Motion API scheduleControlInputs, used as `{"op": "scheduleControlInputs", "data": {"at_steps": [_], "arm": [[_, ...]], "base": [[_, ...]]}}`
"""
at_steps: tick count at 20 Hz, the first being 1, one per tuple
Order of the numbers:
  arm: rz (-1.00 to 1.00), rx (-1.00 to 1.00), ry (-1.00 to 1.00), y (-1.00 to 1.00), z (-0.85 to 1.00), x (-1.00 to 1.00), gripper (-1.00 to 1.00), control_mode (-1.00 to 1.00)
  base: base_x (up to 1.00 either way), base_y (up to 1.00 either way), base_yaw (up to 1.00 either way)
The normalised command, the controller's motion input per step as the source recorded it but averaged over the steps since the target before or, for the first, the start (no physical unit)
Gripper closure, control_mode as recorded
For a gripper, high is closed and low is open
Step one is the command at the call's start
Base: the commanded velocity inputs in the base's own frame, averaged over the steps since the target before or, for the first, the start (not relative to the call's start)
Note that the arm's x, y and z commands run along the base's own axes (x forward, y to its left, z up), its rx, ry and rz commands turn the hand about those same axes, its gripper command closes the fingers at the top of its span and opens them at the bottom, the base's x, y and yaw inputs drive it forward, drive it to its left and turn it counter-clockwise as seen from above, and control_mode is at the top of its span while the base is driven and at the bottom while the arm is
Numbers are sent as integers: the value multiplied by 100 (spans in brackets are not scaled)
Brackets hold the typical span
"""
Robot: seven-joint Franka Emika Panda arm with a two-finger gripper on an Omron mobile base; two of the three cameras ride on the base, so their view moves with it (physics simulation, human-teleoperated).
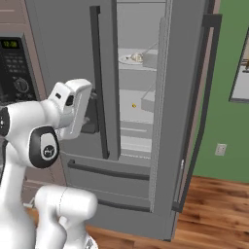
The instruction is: Retrieve the fish from the fridge and place it on the saucepan with marinade on the stove.
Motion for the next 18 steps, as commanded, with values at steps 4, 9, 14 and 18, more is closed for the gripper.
{"op": "scheduleControlInputs", "data": {"at_steps": [4, 9, 14, 18], "arm": [[-8, -10, 0, -26, -6, 16, -100, -100], [-11, -10, 0, -33, -4, 20, -100, -100], [-9, -7, 0, -23, 0, 9, -100, -100], [-7, -4, 0, -32, 0, 13, -100, -100]], "base": [[0, 0, 0], [0, 0, 0], [0, 0, 0], [0, 0, 0]]}}
